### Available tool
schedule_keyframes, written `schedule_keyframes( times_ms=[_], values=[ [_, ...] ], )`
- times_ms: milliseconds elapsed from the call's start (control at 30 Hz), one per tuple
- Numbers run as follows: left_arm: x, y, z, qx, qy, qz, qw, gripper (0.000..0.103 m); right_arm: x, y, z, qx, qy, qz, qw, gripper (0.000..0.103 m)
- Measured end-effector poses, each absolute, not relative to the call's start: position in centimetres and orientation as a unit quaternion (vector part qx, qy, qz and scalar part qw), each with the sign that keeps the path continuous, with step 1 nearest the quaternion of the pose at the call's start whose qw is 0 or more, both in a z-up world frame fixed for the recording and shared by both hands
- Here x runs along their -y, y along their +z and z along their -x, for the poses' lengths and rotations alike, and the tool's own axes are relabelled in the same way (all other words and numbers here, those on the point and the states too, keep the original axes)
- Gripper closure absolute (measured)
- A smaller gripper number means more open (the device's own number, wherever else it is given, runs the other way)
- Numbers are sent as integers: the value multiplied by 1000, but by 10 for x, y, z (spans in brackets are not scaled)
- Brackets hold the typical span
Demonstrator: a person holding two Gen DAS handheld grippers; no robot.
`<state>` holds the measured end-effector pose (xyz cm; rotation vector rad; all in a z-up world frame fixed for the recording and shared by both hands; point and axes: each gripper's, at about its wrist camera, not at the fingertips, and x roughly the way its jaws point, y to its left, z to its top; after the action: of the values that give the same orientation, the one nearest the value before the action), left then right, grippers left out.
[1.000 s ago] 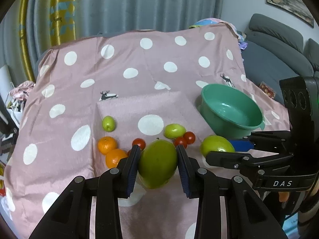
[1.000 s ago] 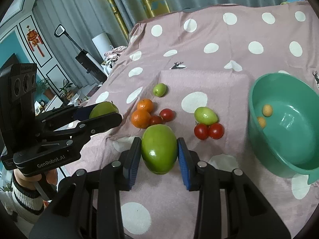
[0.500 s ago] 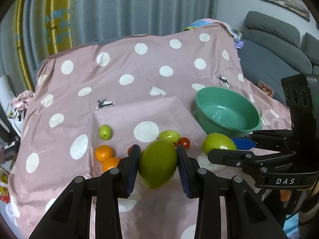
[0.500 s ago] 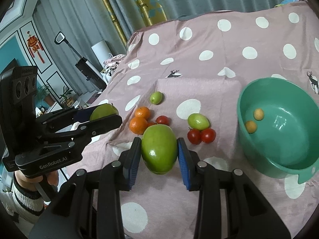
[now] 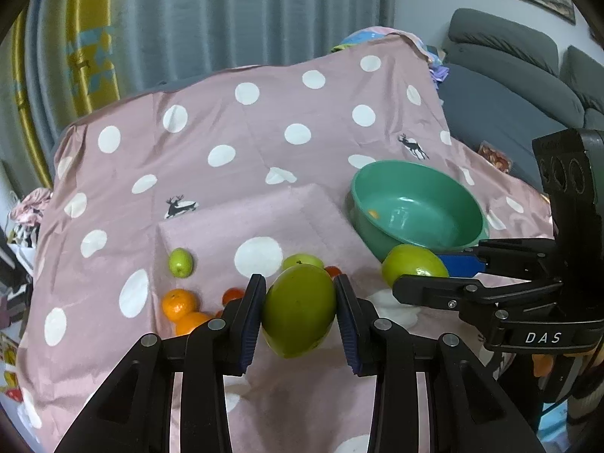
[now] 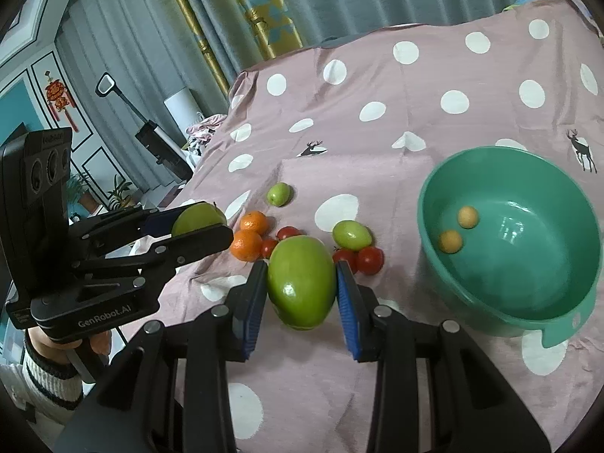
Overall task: Organize fruits
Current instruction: 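Lift both held green fruits and carry them toward the green bowl, then lower the left tool's green fruit into the bowl while the right tool lowers its own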
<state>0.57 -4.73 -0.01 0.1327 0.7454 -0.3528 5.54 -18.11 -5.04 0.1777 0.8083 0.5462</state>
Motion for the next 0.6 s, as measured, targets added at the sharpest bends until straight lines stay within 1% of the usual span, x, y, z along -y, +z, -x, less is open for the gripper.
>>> schedule_keyframes(
  times_ms=[600],
  values=[
    [69, 3, -12, -358, -190, -85, 910, 65, 199, -45, -52, -375, 244, -93, 889, 66]
  ],
)
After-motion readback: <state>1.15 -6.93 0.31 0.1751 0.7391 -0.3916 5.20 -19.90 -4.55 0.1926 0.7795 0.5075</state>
